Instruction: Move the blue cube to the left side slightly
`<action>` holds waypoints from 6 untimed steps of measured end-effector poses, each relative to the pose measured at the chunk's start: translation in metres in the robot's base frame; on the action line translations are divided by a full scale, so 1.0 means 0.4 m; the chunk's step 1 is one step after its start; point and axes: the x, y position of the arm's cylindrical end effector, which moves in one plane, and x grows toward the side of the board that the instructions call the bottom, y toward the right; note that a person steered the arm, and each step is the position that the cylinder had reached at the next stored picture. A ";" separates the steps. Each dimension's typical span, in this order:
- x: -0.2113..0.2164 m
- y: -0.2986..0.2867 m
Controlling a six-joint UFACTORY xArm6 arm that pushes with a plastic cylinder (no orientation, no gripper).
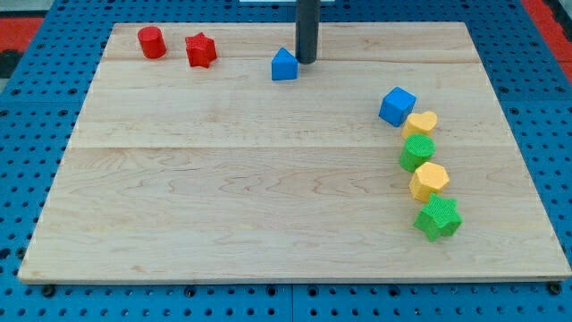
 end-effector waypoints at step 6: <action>0.077 0.521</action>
